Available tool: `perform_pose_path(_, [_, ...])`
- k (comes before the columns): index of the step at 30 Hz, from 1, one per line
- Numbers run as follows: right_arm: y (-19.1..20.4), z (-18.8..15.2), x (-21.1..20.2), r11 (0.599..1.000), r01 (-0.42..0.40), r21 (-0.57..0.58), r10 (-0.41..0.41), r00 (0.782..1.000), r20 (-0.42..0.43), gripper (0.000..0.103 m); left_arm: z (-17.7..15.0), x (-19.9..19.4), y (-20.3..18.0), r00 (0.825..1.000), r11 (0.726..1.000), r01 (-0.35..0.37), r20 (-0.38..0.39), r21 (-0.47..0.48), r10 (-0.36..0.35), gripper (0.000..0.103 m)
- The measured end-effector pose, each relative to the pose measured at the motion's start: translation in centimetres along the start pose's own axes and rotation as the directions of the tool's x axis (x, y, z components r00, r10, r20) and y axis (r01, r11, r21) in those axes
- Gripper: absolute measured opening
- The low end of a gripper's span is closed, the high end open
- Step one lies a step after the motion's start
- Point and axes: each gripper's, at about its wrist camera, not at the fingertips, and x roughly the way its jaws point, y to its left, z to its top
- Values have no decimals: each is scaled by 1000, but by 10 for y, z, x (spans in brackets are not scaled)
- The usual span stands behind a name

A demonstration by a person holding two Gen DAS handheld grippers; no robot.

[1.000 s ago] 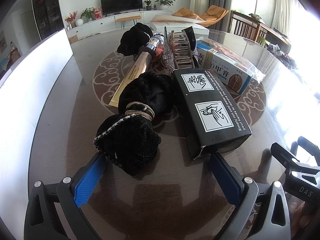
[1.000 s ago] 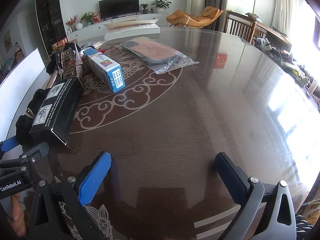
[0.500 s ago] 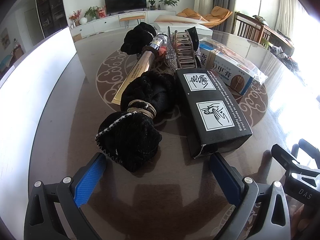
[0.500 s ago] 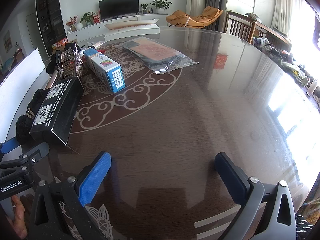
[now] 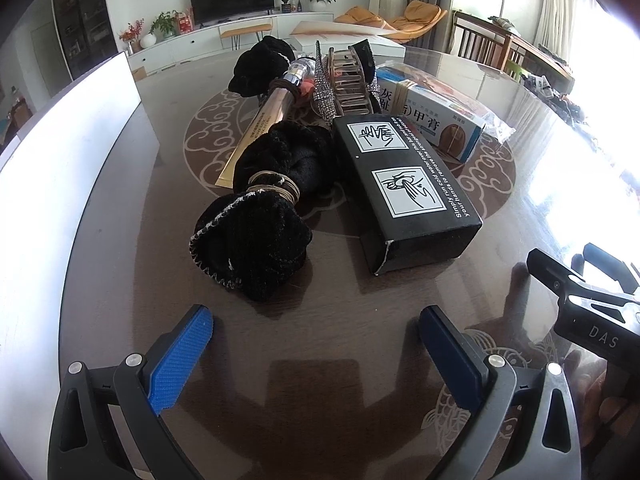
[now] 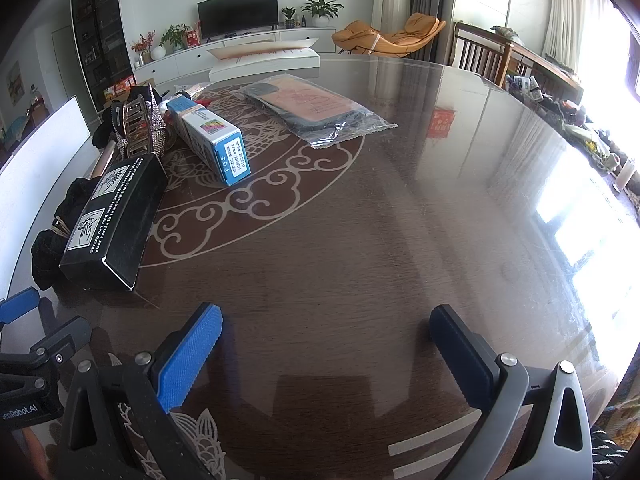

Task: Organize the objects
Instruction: 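Move the left tool toward the black scrunchie on the table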

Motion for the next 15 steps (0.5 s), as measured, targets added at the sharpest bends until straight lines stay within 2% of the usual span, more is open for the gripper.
perform_pose_path(15, [0,0,0,1000,0,0,0,1000,0,103,-1,-1,-2,1000,1000,-2,-14,7,2,103])
